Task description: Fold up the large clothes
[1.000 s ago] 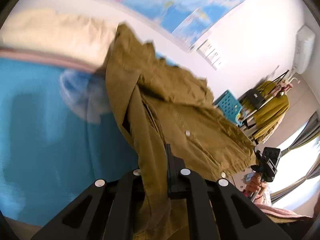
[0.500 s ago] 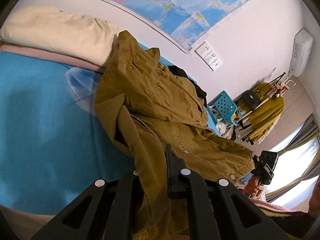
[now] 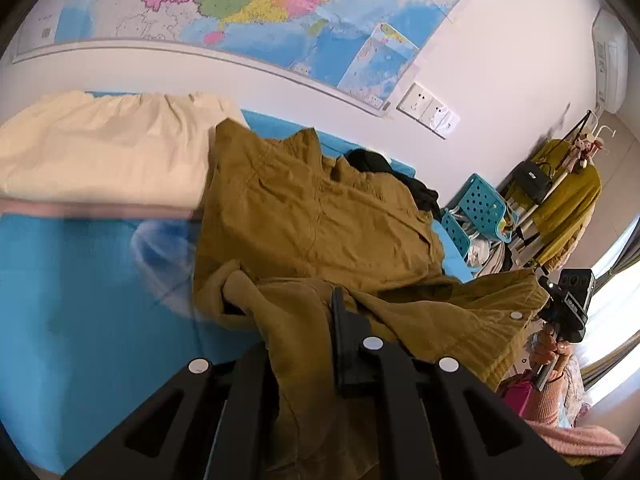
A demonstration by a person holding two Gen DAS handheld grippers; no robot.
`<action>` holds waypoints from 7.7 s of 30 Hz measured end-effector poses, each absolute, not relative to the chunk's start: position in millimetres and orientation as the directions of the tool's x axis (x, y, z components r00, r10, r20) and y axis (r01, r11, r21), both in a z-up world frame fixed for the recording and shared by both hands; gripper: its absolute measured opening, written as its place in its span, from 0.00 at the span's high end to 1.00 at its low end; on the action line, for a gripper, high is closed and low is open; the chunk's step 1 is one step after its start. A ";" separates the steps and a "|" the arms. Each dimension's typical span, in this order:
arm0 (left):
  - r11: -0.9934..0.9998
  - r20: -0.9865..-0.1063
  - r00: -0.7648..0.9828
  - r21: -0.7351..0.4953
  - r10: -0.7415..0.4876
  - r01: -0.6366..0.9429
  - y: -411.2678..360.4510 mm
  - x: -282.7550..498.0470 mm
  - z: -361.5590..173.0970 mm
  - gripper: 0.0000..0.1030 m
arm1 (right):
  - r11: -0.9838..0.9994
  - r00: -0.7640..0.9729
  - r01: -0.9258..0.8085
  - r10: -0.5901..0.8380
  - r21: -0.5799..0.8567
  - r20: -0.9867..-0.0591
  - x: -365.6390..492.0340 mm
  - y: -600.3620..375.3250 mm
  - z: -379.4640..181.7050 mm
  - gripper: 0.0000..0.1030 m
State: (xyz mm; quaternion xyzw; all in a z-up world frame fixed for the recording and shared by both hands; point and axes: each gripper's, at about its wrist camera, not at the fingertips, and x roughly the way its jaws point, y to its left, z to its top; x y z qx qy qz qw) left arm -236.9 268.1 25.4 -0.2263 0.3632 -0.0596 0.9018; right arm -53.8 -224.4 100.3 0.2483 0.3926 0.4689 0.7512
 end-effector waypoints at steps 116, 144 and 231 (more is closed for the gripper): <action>0.949 -0.767 0.624 -0.289 -0.149 -0.128 306.5 18.3 -11.3 0.41 | 0.770 0.306 -0.407 0.622 0.491 -0.721 137.2 -171.0 8.0 0.17; 0.839 -0.706 0.575 -0.540 -0.414 -0.059 285.9 -159.8 -54.1 0.73 | 0.685 0.260 -0.604 0.653 0.407 -0.711 47.4 -233.5 64.8 0.83; 0.993 -0.782 0.615 -0.112 -0.103 0.023 199.8 -74.1 -54.7 0.37 | 0.658 0.199 -0.730 0.465 0.186 -0.863 85.5 66.8 -48.4 0.90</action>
